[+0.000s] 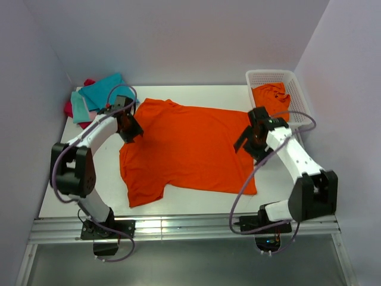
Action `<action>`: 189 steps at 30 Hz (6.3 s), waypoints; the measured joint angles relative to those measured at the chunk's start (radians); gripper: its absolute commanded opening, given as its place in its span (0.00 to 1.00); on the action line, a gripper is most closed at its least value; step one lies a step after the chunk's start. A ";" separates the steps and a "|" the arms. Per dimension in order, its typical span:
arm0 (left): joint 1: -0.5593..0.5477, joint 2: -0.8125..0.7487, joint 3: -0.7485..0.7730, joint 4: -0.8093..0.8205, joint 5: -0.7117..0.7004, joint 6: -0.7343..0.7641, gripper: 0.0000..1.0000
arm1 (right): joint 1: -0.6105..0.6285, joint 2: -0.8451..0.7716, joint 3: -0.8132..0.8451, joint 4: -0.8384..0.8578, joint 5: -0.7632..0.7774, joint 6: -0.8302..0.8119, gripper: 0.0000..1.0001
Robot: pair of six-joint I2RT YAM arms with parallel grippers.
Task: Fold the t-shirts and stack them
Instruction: Flatten the tshirt out
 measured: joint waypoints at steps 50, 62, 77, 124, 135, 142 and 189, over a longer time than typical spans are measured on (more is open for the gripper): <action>-0.028 0.349 0.155 0.310 0.083 0.134 0.36 | 0.159 0.505 0.295 0.153 -0.095 -0.145 0.89; 0.000 0.400 0.681 0.101 0.121 0.246 0.41 | 0.159 0.482 0.259 0.161 -0.090 -0.141 0.89; 0.079 0.642 0.644 0.131 0.281 0.285 0.49 | 0.095 0.453 0.277 0.153 -0.066 -0.167 0.89; -0.023 0.434 0.723 0.060 0.079 0.413 0.01 | 0.072 0.442 0.189 0.175 -0.071 -0.194 0.88; 0.040 0.871 1.066 0.068 -0.168 0.384 0.99 | 0.072 0.336 0.129 0.164 -0.072 -0.232 0.88; 0.063 0.682 0.927 0.103 -0.216 0.368 1.00 | 0.072 0.307 0.050 0.168 -0.077 -0.237 0.88; 0.019 0.419 0.567 -0.020 -0.159 0.354 0.91 | 0.072 0.225 0.034 0.262 -0.105 -0.213 0.88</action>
